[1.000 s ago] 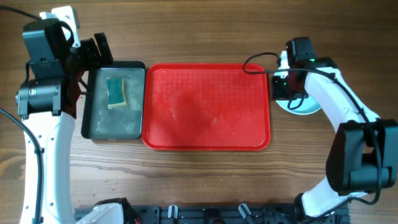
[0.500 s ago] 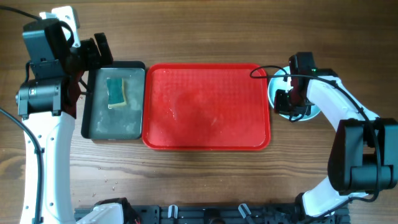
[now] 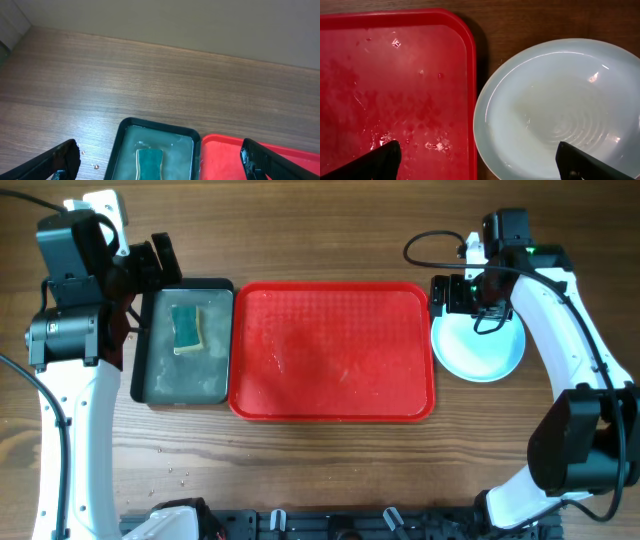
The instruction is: Clean dirty plates on tray and stack at the side
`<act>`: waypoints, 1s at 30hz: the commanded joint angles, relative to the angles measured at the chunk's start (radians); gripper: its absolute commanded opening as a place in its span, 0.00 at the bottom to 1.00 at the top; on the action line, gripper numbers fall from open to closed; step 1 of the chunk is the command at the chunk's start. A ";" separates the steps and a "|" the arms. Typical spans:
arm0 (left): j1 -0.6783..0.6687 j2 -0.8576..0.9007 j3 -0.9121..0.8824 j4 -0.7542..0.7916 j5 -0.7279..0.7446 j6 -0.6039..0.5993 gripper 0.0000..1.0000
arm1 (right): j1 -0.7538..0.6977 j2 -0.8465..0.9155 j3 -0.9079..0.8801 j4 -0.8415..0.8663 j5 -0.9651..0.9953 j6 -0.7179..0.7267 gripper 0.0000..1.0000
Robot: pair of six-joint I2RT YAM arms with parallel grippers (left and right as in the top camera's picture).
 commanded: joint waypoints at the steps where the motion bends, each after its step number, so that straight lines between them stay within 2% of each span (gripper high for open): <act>1: 0.006 0.001 0.001 0.003 -0.006 -0.010 1.00 | 0.002 -0.017 0.010 0.030 -0.027 -0.024 1.00; 8: 0.005 0.001 0.001 0.003 -0.006 -0.010 1.00 | 0.002 -0.017 0.010 0.203 -0.027 -0.024 1.00; 12: 0.005 0.001 0.001 0.003 -0.006 -0.010 1.00 | 0.002 -0.018 0.008 0.222 -0.027 -0.024 1.00; 15: 0.005 0.001 0.001 -0.004 -0.006 -0.010 1.00 | 0.002 -0.104 0.008 0.222 -0.027 -0.024 1.00; 20: 0.005 0.001 0.001 -0.050 -0.006 -0.010 1.00 | 0.002 -0.443 0.008 0.246 -0.015 -0.026 1.00; 25: 0.005 0.001 0.001 -0.050 -0.006 -0.010 1.00 | 0.002 -0.834 -0.011 0.356 -0.012 -0.229 1.00; 27: 0.005 0.001 0.001 -0.050 -0.006 -0.010 1.00 | 0.002 -0.948 -0.051 0.372 -0.012 -0.254 1.00; 30: 0.005 0.001 0.001 -0.050 -0.006 -0.010 1.00 | 0.002 -1.200 -0.205 0.372 -0.012 -0.254 1.00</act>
